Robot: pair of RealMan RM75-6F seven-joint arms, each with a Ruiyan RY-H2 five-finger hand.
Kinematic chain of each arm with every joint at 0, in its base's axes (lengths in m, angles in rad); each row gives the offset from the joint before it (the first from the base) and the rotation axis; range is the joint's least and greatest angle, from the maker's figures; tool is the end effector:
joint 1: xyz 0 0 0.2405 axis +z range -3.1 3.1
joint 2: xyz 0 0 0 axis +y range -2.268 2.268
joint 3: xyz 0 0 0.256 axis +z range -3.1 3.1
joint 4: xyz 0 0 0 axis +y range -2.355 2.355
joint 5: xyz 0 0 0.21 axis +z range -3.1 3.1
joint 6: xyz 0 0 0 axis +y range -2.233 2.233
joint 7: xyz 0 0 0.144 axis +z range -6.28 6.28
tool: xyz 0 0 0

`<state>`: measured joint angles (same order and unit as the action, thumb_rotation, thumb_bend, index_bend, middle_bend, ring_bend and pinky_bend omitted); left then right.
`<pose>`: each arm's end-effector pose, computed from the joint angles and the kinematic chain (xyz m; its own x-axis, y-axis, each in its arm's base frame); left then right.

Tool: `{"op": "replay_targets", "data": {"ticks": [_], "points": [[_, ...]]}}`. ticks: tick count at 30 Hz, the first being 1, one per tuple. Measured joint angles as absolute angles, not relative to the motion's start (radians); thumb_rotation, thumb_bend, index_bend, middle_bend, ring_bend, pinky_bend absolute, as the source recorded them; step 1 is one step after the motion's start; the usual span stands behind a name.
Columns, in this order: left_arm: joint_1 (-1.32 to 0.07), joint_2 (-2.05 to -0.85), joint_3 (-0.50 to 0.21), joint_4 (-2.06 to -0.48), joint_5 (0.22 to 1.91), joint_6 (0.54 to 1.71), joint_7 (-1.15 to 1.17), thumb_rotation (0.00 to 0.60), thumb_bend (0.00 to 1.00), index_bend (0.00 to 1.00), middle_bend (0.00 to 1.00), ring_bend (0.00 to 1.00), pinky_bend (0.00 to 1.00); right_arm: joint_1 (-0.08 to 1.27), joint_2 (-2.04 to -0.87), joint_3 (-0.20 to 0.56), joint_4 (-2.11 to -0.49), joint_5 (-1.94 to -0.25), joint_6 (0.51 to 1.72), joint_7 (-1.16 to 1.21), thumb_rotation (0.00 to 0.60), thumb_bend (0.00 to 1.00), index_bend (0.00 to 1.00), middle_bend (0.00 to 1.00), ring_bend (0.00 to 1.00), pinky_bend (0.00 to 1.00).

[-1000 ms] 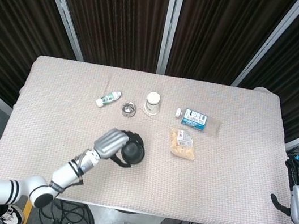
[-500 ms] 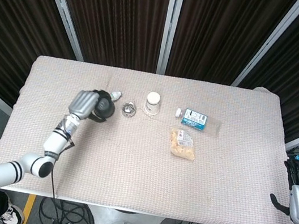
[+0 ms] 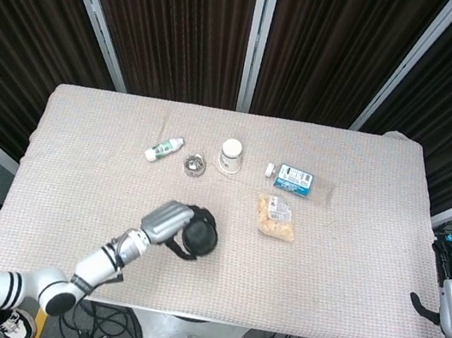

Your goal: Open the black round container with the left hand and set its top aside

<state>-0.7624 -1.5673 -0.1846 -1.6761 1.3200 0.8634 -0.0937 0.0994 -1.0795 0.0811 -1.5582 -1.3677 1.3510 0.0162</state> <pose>-0.0717 0.2899 -0.0387 0.0816 0.5581 0.8257 0.8640 -0.4525 0.2205 -0.3441 -0.1918 0.1741 0.4361 -0.0876 0.8956 -0.8884 0.1166 0.4440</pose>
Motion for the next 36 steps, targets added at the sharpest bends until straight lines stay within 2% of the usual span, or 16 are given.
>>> {"op": "replay_targets", "data": {"ticks": [3,6,9,14,18,24,31,36], "points": [[-0.759,-1.562,-0.182,-1.771,1.325,0.868,-0.101,0.600,0.21,0.38,0.50,0.36,0.46,0.102,-1.083,0.082,-1.550,-1.361,1.342,0.022,0.600,0.15,0.02,0.00,0.00,0.00],[-0.756,-1.571,-0.191,-1.765,1.305,0.886,-0.089,0.600,0.21,0.38,0.50,0.36,0.46,0.103,-1.087,0.082,-1.546,-1.363,1.341,0.024,0.600,0.15,0.02,0.00,0.00,0.00],[-0.755,-1.596,-0.213,-1.660,1.266,0.918,-0.053,0.600,0.21,0.38,0.50,0.36,0.45,0.103,-1.087,0.081,-1.548,-1.365,1.342,0.022,0.600,0.15,0.02,0.00,0.00,0.00],[-0.753,-1.641,-0.257,-1.354,1.175,0.966,0.018,0.600,0.21,0.38,0.50,0.36,0.45,0.103,-1.085,0.084,-1.549,-1.360,1.343,0.019,0.600,0.15,0.02,0.00,0.00,0.00],[-0.739,-1.650,-0.258,-1.229,1.145,0.978,0.036,0.600,0.21,0.38,0.50,0.36,0.44,0.106,-1.092,0.080,-1.545,-1.362,1.335,0.019,0.600,0.15,0.02,0.00,0.00,0.00],[-0.671,-1.685,-0.198,-1.302,1.144,1.009,0.015,0.600,0.21,0.38,0.50,0.36,0.44,0.107,-1.095,0.079,-1.541,-1.365,1.334,0.020,0.600,0.15,0.02,0.00,0.00,0.00],[-0.614,-1.716,-0.121,-1.355,1.261,1.076,-0.044,0.600,0.20,0.38,0.50,0.36,0.44,0.105,-1.091,0.085,-1.558,-1.396,1.374,0.016,0.600,0.15,0.02,0.00,0.00,0.00],[-0.599,-1.742,-0.101,-1.345,1.308,1.105,-0.043,0.600,0.20,0.38,0.50,0.36,0.44,0.110,-1.091,0.087,-1.574,-1.409,1.381,0.006,0.600,0.15,0.02,0.00,0.00,0.00]]}}
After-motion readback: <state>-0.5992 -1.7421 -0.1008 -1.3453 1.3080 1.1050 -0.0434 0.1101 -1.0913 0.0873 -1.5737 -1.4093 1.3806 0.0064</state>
